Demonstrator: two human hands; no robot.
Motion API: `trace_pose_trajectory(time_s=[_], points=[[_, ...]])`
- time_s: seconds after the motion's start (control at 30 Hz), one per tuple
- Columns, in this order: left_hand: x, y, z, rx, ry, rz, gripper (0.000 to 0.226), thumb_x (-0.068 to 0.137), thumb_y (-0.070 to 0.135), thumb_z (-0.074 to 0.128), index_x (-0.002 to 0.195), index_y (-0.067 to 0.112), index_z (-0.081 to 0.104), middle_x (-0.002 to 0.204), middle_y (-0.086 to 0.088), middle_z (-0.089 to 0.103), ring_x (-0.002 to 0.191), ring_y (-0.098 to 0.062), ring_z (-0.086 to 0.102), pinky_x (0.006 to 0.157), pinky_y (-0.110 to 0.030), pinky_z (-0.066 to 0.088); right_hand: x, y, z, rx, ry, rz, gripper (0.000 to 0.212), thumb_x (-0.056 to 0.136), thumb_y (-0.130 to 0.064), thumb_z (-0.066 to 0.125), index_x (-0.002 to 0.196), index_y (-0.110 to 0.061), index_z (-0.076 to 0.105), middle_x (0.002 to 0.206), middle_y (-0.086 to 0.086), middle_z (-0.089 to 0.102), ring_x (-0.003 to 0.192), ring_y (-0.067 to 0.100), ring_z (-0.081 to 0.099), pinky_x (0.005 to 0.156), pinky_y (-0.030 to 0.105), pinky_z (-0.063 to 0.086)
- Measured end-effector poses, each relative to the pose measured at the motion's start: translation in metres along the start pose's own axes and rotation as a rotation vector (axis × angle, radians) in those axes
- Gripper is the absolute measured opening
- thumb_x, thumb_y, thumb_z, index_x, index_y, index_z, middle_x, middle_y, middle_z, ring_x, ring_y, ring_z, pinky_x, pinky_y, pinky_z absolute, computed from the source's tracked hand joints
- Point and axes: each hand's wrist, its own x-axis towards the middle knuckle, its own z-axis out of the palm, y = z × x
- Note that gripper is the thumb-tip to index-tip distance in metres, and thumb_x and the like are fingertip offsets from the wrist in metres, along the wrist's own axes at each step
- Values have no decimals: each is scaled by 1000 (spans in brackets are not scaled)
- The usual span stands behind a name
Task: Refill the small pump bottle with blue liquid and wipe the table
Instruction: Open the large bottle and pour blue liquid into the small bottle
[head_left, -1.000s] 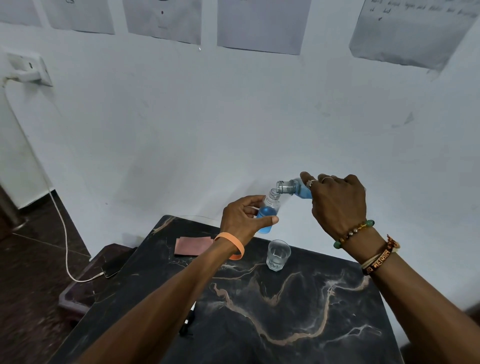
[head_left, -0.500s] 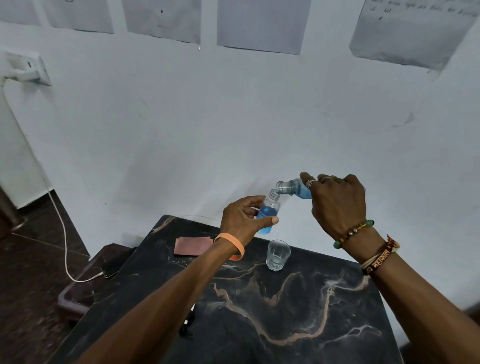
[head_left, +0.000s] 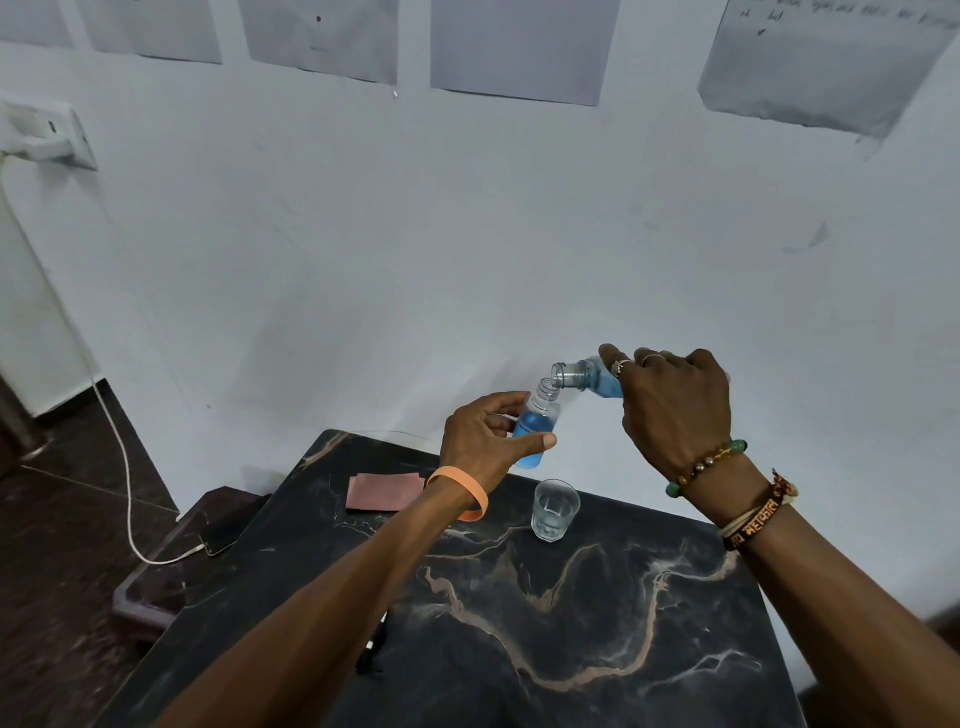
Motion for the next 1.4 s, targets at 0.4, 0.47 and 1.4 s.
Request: trace_pose_trajectory(time_s=[0.4,0.47,1.4], points=[[1,-2,3,-7,-10,5,51,65,42,86,110,35,64,105,15,68,87,-4,66,78,-17,53,0,1,3,-10,-13,-3,47,75,-1,62,121,-13,63,66,10,62,59,34,60,63,35,40],[1,-3,3,-2,-12,5,51,65,42,86,110,36,64,104,16,67,87,-3,65,76,-15,52,-1,2,4,-16,-19,-3,47,76,-2,61,122,-14,63,67,10,62,60,34,60,64,35,39],[-2,-1,1,0,-14,12,47,66,41,86,106,40,61,100,19,66,87,-3,65,79,-18,53,-2,2,4,-22,-30,-4,48,77,-4,60,124,-15,61,70,9,64,64,33,61,66,36,40]])
